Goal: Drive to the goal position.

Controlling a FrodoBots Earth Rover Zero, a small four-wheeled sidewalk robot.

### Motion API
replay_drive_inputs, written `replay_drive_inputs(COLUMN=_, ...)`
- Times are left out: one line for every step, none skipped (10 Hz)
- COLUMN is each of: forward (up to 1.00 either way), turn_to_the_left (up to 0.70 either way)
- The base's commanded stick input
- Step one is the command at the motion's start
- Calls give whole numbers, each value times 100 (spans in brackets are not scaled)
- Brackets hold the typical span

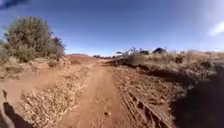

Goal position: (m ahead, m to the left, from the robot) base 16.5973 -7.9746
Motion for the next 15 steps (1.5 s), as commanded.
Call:
replay_drive_inputs(forward=50, turn_to_the_left=10)
replay_drive_inputs(forward=50, turn_to_the_left=42)
replay_drive_inputs(forward=50, turn_to_the_left=15)
replay_drive_inputs(forward=50, turn_to_the_left=7)
replay_drive_inputs(forward=50, turn_to_the_left=0)
replay_drive_inputs(forward=50, turn_to_the_left=0)
replay_drive_inputs(forward=50, turn_to_the_left=0)
replay_drive_inputs(forward=50, turn_to_the_left=0)
replay_drive_inputs(forward=50, turn_to_the_left=0)
replay_drive_inputs(forward=50, turn_to_the_left=0)
replay_drive_inputs(forward=50, turn_to_the_left=0)
replay_drive_inputs(forward=50, turn_to_the_left=0)
replay_drive_inputs(forward=50, turn_to_the_left=0)
replay_drive_inputs(forward=50, turn_to_the_left=0)
replay_drive_inputs(forward=50, turn_to_the_left=0)
